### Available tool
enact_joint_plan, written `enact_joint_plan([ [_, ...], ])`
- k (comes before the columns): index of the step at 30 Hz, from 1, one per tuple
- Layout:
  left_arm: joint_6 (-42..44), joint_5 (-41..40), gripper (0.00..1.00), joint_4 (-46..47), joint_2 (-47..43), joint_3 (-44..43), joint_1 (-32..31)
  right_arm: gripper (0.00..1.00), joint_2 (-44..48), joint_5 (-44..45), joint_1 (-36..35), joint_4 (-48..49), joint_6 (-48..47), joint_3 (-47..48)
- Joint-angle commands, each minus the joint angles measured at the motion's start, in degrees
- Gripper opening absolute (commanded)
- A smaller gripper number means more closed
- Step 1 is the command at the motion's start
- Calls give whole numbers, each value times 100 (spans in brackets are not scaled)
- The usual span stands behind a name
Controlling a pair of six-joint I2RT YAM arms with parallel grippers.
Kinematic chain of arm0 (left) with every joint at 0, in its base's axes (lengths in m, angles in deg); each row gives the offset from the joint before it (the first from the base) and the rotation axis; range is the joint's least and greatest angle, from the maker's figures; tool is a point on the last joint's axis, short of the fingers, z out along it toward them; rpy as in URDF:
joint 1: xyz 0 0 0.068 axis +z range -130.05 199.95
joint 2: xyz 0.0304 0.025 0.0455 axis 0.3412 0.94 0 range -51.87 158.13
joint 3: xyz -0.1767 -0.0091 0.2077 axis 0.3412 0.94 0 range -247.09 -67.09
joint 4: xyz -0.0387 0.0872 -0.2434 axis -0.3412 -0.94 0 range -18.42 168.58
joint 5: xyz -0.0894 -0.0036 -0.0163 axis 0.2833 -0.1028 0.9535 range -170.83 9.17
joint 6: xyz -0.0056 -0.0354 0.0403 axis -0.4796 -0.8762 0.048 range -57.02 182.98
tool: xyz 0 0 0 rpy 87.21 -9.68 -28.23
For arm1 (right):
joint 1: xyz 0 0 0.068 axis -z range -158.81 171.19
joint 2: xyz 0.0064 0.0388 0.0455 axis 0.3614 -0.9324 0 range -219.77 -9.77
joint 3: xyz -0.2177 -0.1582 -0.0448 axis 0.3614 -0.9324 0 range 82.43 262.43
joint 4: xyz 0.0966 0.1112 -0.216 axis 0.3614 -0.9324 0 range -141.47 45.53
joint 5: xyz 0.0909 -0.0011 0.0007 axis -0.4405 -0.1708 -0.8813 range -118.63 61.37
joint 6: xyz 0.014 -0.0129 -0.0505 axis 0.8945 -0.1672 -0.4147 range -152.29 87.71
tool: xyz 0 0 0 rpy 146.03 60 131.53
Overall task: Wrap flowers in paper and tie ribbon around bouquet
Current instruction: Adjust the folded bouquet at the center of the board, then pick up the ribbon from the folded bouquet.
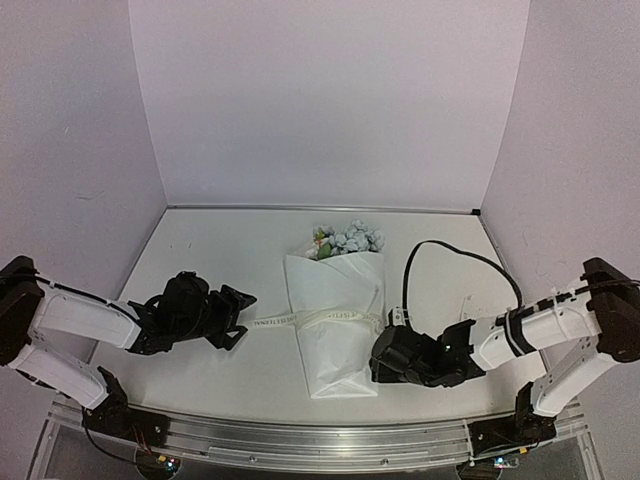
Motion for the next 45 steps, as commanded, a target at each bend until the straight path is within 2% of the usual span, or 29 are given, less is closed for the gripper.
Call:
enact_joint_plan([
  [1, -469, 249, 79, 1107, 602, -48, -32, 58, 685, 378, -27, -730, -161, -27],
  [8, -1348, -408, 79, 1449, 1489, -490, -671, 64, 1647, 773, -27, -1982, -472, -24],
  [14, -2033, -888, 77, 2248, 2400, -781, -949, 68, 2353, 939, 98, -2512, -875, -14],
  [20, -2475, -1614, 71, 2263, 2727, -855, -1002, 68, 2656, 30, 672, -2570, -1275, -27],
  [25, -2850, -1740, 63, 3011, 3226, -952, -1011, 68, 2699, -597, 1142, -2625, -1691, 104],
  [29, -2932, -1770, 59, 3162, 3393, -1116, -1019, 68, 2771, -688, 1366, -2811, -1842, 175],
  [32, -2982, -1832, 53, 3211, 3436, -1139, -1021, 68, 2779, -715, 1466, -2961, -1949, 269],
  [36, -3033, -1836, 36, 3522, 3605, -1101, -1023, 69, 2680, -823, 1518, -3029, -2183, 410],
  [42, -2864, -1790, 19, 3892, 3805, -1027, -921, 74, 2310, -1295, 1676, -3022, -3008, 739],
  [44, -2829, -1719, 16, 4097, 3822, -974, -899, 76, 2177, -1487, 1776, -3020, -3195, 818],
  [45, -2785, -1685, 19, 4068, 3772, -945, -899, 77, 2115, -1549, 1833, -3019, -3271, 864],
])
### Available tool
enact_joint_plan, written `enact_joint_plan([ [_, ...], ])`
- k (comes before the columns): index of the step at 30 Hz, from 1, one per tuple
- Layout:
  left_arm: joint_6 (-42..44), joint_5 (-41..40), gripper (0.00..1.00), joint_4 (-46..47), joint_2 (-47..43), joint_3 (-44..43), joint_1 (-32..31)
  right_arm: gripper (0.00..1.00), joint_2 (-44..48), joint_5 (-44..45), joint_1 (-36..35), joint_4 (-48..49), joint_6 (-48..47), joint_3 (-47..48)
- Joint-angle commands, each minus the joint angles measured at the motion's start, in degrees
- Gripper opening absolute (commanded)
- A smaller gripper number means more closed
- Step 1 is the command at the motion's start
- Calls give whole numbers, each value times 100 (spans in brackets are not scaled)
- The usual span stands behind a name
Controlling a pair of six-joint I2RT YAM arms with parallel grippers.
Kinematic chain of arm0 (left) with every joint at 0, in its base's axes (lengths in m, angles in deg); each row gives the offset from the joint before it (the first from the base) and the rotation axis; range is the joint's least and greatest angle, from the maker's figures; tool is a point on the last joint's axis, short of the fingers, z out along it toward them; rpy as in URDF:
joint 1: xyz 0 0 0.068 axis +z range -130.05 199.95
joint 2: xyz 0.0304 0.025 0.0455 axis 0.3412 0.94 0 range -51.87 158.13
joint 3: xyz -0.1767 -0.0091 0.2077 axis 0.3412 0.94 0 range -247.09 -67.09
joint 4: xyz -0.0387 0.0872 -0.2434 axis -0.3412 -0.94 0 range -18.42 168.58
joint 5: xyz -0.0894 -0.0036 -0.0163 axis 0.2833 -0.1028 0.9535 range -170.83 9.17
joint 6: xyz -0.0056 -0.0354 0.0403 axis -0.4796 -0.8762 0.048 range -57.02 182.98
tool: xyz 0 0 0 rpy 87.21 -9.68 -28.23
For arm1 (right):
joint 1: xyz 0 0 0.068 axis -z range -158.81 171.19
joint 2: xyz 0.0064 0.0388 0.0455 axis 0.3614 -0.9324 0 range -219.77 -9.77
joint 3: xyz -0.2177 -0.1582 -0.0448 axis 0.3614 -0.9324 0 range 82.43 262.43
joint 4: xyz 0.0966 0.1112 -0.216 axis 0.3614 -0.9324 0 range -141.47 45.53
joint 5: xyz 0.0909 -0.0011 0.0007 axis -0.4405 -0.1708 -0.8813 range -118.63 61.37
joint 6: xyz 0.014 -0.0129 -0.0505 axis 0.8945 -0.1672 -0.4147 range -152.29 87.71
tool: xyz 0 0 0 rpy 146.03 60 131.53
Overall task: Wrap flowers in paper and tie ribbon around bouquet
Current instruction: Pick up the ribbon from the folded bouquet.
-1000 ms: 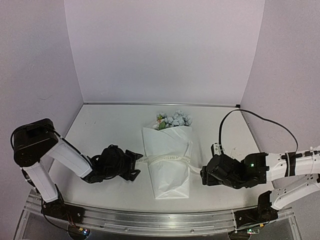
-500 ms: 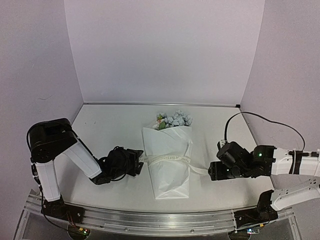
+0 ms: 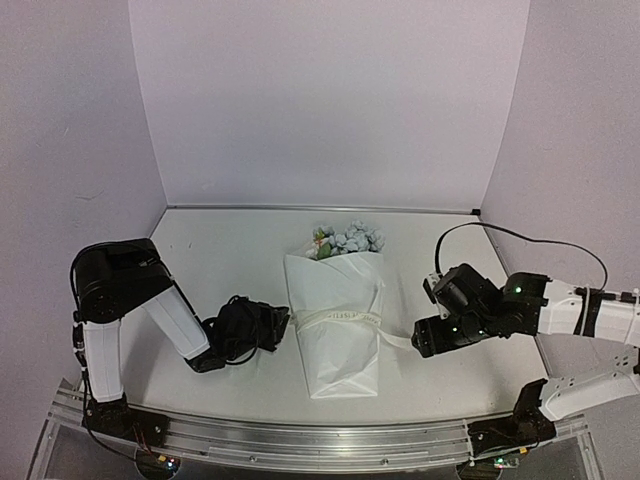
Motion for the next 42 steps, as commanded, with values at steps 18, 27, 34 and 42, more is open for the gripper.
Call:
enact_joint_plan([
  [18, -1201, -275, 67, -677, -356, -59, -476, 78, 49, -283, 298, -51, -667, 196],
  [27, -1331, -573, 61, -97, 192, -245, -361, 78, 198, -317, 300, -54, -596, 145],
  [34, -1164, -666, 37, 86, 138, -33, -158, 77, 151, -381, 300, -54, -699, 145],
  [42, -813, -686, 13, 403, 87, 235, 2, 79, -187, -697, 323, -43, -1102, 289],
])
